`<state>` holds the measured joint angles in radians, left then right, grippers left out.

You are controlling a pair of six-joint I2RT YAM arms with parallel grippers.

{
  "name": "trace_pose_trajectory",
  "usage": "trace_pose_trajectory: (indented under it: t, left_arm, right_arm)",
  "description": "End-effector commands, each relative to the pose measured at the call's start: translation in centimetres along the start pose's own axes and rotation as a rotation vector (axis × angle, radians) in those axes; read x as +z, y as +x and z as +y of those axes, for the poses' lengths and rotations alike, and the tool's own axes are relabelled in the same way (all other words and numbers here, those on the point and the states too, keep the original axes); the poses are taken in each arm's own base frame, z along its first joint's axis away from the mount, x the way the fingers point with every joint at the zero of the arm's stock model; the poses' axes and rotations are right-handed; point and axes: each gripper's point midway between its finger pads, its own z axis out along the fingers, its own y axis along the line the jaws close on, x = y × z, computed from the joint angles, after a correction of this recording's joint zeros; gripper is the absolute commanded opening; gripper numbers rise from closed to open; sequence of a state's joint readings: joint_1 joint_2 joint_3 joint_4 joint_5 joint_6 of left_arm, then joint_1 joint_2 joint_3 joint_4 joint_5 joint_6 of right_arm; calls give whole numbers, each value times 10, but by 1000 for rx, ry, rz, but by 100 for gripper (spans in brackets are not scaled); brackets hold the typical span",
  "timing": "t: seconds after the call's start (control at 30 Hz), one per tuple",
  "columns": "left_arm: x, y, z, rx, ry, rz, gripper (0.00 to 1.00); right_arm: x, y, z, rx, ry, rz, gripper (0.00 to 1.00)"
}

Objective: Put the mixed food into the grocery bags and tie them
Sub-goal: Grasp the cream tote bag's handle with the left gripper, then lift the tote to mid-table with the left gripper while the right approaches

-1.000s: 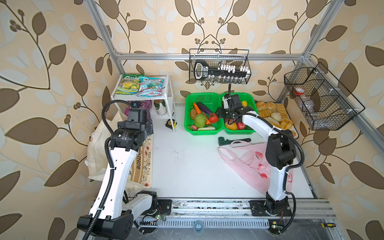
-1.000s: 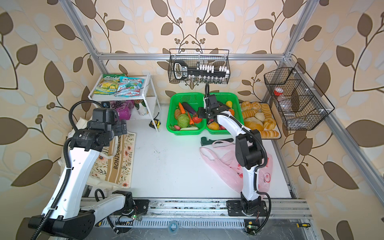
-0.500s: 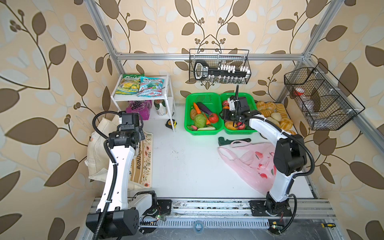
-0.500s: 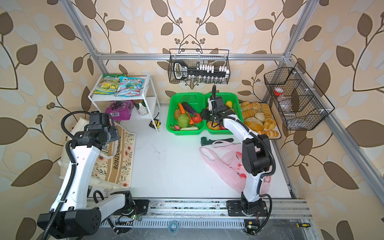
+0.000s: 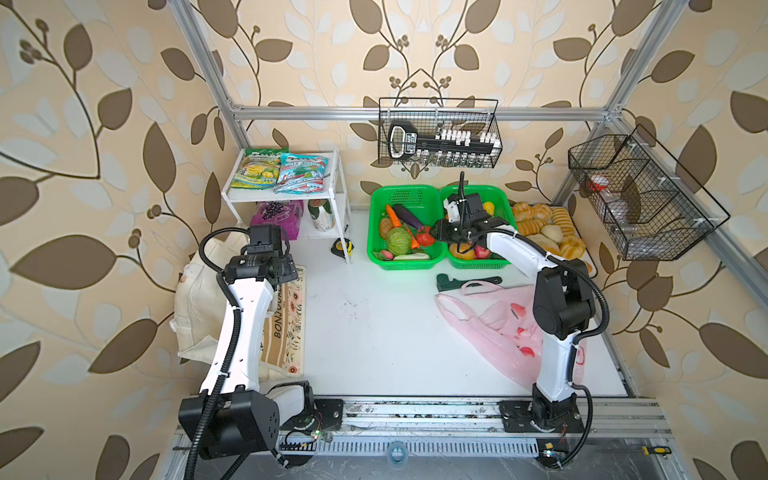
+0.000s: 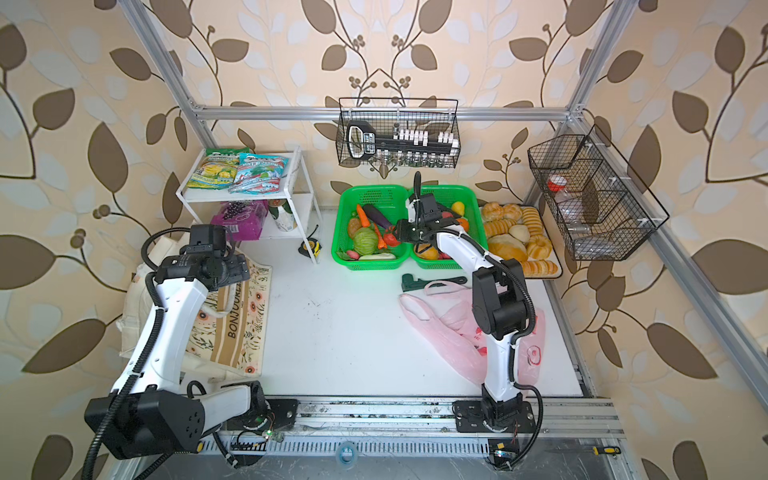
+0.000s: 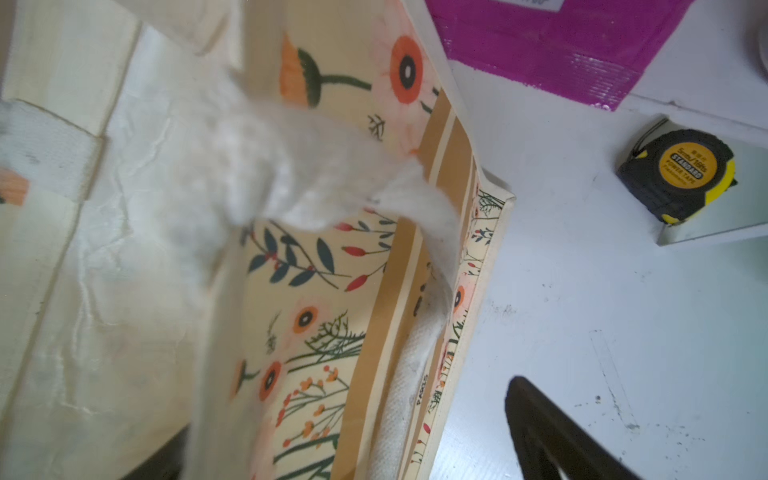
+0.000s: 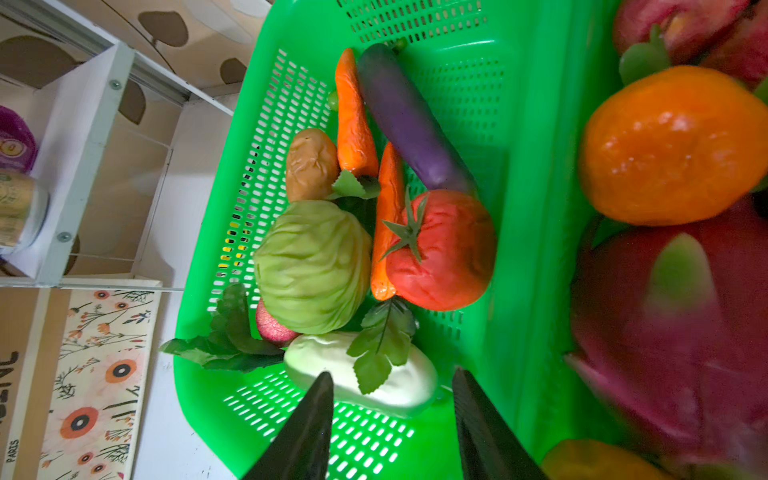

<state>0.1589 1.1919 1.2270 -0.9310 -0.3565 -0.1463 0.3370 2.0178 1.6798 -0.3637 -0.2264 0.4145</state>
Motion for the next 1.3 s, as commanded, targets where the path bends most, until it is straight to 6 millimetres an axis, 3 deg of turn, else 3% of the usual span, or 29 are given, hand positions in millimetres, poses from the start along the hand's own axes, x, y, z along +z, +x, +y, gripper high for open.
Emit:
trace_pose_trajectory:
  t: [0.0,0.1,0.2,0.3,0.4,0.5,0.57,0.77,0.83,0.9,0.93,1.07,1.1,1.13,1.27]
  left_arm:
    - [-3,6,-5,-23,49,6,93]
    - [-12,8,5,-28,17,-3,91]
    - [-38,-4,2,-50,88,-75,98]
    - [-67,-24,5,-84,133,-192,99]
    - [-84,-38,29,-103,29,-267,99]
    - [-80,-41,54,-86,-139,-257,99]
    - [-72,-38,59,-75,-189,-227,99]
    - [-36,-11,34,-64,-111,-82,97]
    - [-30,-2,29,-53,-92,-48,84]
    - [-33,3,24,-52,-50,-35,64]
    - [-37,3,21,-63,-20,-42,50]
    - [-64,3,7,-113,131,-74,14]
    - [-70,4,5,-124,154,-73,12]
    - [-75,7,3,-138,181,-64,2]
    - [-97,25,-23,-190,360,47,0]
  right_arm:
    - [4,1,5,-20,-15,20,47]
    - [-13,-2,15,-29,-39,16,48]
    - [-41,-4,31,-55,-71,-2,50]
    - [-61,14,43,-67,-98,1,50]
    - [-80,36,51,-77,-111,5,51]
    - [-98,60,59,-73,-135,21,51]
    - [-112,73,65,-74,-143,14,52]
    - [-149,106,71,-54,-160,-14,53]
    - [-160,113,70,-42,-163,-29,54]
    - [-168,119,67,-26,-158,-41,54]
    - [-173,122,66,-16,-157,-48,54]
    - [-186,124,65,18,-168,-84,55]
    - [-188,124,65,28,-170,-88,55]
    - [-191,123,65,34,-173,-95,55]
    - [-200,119,68,52,-186,-120,55]
